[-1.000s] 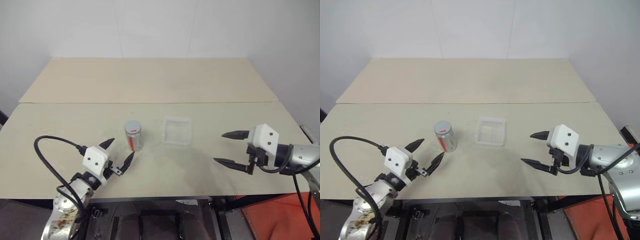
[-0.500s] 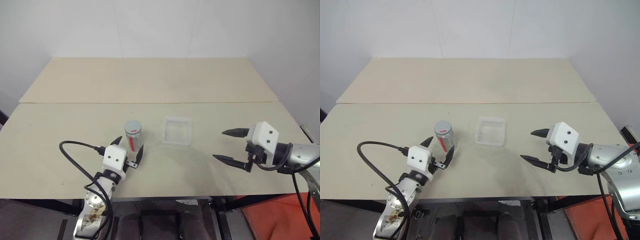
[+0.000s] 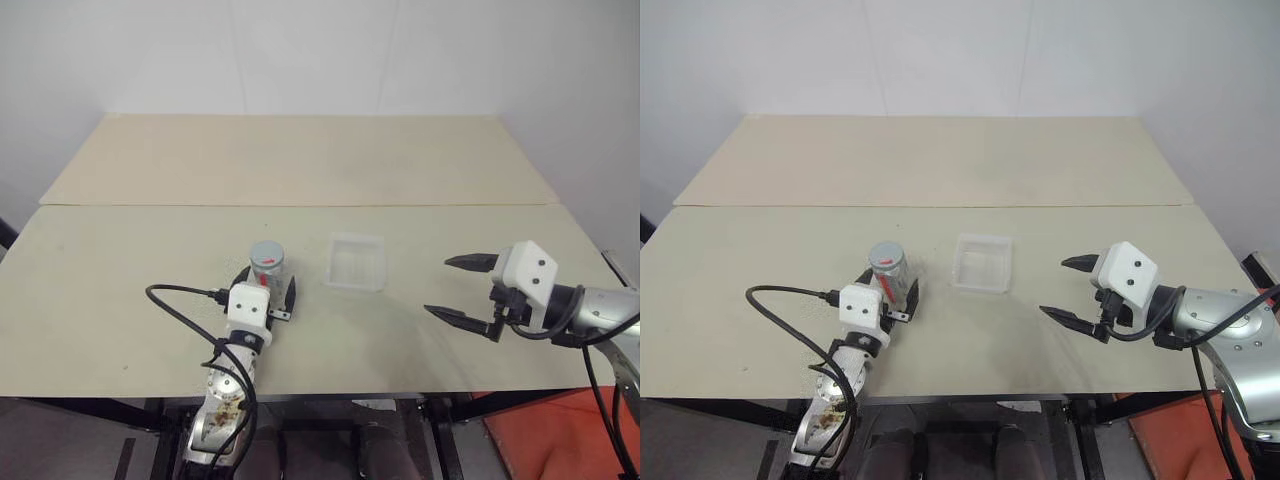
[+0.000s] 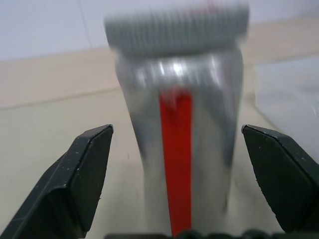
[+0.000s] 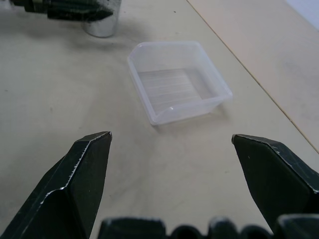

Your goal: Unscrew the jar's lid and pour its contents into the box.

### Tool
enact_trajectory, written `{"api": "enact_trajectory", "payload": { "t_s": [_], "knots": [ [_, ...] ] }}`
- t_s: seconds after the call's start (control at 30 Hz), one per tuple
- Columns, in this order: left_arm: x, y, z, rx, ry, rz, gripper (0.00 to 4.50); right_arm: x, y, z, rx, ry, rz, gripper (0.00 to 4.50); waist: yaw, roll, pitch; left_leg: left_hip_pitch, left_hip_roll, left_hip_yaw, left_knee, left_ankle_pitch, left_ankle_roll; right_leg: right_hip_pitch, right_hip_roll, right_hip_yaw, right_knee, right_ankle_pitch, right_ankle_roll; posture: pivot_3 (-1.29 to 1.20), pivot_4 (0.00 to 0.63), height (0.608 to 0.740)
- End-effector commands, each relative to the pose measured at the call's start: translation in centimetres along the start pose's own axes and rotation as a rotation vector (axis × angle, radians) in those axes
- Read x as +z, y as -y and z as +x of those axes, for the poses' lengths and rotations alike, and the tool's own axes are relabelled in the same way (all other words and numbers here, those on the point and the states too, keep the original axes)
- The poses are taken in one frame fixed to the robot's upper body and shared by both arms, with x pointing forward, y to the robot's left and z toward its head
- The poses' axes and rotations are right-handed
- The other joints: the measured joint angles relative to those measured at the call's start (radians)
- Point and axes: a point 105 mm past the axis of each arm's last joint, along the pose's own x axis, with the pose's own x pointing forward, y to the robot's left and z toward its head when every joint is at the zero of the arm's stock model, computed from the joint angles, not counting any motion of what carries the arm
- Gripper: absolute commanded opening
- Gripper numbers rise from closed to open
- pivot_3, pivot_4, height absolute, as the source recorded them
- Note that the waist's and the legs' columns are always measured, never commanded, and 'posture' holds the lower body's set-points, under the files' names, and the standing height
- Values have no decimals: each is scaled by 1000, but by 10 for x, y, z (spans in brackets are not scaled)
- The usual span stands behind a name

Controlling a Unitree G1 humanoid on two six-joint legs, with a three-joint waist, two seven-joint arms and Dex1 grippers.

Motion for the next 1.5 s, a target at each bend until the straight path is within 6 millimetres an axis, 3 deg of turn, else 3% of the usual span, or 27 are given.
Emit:
{"api": "enact_trajectory", "payload": {
  "t_s": [0.03,0.3,0.43,0.6,0.83,1.0,1.1,1.23,1.37,1.5],
  "knots": [
    [9,-1,5,9,60,-12,4500,10,6,-4,-30,14,-47,4487,-1,0,0,0,0,0,0,0,0,0,0,0,0,0,0,0,150,740],
    [9,-2,6,18,77,-6,4500,10,5,-5,-38,4,-58,4487,-1,0,0,0,0,0,0,0,0,0,0,0,0,0,0,0,150,740],
    [10,1,5,2,95,-23,3625,9,4,-4,-42,2,-56,4500,0,0,0,0,0,0,0,0,0,0,0,0,0,0,0,0,150,740],
    [10,-1,5,27,98,-27,1949,9,4,-4,-47,3,-56,4500,-1,0,0,0,0,0,0,0,0,0,0,0,0,0,0,0,150,740],
    [26,-16,7,-26,143,-28,1922,12,6,1,-62,25,-58,4500,-2,0,0,0,0,0,0,0,0,0,0,0,0,0,0,0,150,740],
    [48,-38,13,-162,183,-17,1922,31,6,15,-75,135,-4,4500,-4,0,0,0,1,0,0,0,0,-1,1,0,0,0,0,0,150,740],
    [60,-30,15,-366,179,-4,1922,52,4,37,-99,252,78,4500,-7,0,0,0,1,0,0,0,0,0,1,0,0,0,0,0,150,740],
    [63,-16,20,-515,169,-3,1922,81,1,66,-139,368,171,4500,-3,0,0,-1,1,0,0,0,0,-1,1,-1,1,1,0,0,150,740],
    [58,3,25,-596,171,13,1922,108,-10,88,-117,439,196,4500,1,0,0,-3,1,0,-1,0,0,-2,1,-2,0,1,0,0,150,740],
    [58,14,28,-621,185,-6,1922,128,-16,96,-71,508,211,4500,0,0,0,-4,1,0,0,0,1,-3,0,-2,-1,1,0,0,150,740]
  ]
}}
